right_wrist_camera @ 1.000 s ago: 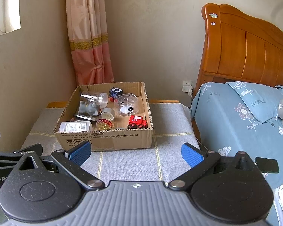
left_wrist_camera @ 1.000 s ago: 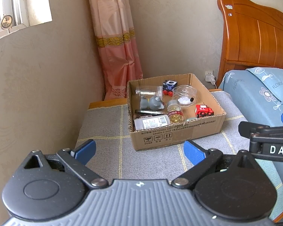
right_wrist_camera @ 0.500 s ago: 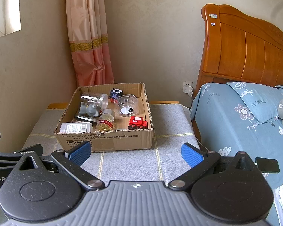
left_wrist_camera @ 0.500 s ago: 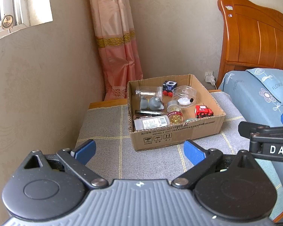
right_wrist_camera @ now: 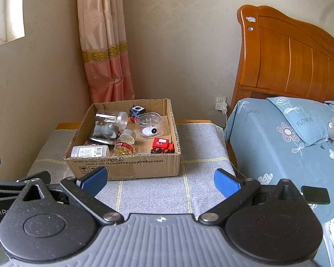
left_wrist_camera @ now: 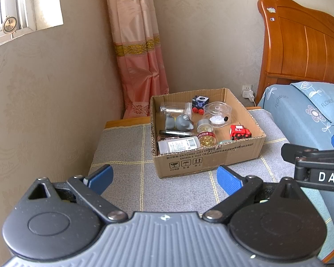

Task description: Organize rigid objects

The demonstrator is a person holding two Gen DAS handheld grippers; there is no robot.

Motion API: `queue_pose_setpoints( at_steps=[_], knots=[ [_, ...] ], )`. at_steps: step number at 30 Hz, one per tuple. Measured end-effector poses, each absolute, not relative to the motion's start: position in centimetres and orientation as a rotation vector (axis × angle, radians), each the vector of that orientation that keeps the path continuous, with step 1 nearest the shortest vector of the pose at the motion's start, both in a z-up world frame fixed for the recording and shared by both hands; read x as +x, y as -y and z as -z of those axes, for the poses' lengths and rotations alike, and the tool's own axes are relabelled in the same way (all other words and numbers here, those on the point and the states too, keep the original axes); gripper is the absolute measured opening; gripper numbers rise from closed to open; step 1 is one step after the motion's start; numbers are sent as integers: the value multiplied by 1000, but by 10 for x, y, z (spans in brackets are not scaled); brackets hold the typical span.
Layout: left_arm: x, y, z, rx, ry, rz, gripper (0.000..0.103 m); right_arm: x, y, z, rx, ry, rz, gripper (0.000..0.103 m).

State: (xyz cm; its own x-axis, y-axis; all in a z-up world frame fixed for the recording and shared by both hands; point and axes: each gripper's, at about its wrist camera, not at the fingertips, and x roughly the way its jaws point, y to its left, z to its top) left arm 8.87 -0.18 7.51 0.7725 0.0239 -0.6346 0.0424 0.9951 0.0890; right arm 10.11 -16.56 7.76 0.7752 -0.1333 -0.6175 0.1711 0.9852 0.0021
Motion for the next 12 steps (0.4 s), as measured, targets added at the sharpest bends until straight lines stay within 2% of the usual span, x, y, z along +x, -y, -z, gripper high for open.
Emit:
queue_pose_setpoints(
  at_steps=[12],
  knots=[
    [88, 3, -76, 98, -690, 9, 99, 101, 166, -78, 61, -663, 164, 103]
  ],
)
